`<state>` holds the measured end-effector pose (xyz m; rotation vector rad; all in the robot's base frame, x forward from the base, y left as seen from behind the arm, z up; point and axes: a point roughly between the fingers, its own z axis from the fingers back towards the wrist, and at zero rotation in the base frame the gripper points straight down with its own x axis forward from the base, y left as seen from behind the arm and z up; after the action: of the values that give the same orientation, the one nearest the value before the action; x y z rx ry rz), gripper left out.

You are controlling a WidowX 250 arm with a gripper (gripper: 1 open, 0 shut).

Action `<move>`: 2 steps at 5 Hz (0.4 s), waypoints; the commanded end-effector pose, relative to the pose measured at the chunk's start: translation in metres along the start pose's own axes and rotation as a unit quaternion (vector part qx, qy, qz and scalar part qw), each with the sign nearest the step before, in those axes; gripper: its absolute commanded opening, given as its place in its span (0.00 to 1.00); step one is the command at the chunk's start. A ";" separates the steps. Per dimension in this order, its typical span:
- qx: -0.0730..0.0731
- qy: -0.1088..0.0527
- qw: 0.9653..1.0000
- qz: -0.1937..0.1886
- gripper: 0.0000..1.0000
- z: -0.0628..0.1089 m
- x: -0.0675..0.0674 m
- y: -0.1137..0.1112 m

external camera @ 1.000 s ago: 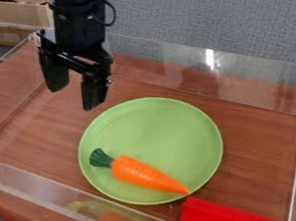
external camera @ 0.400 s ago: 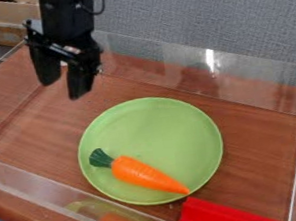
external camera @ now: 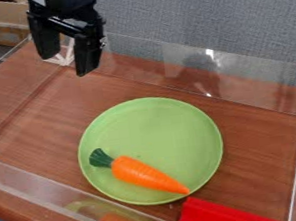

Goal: Move the carrot from the green plate to the table

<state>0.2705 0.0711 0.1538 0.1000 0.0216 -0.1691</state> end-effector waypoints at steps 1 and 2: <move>0.000 -0.024 0.998 -0.057 1.00 0.010 0.007 -0.009; -0.008 -0.035 0.983 -0.181 1.00 -0.004 0.002 -0.049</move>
<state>0.2622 0.0222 0.1305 0.0570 0.0263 -0.5406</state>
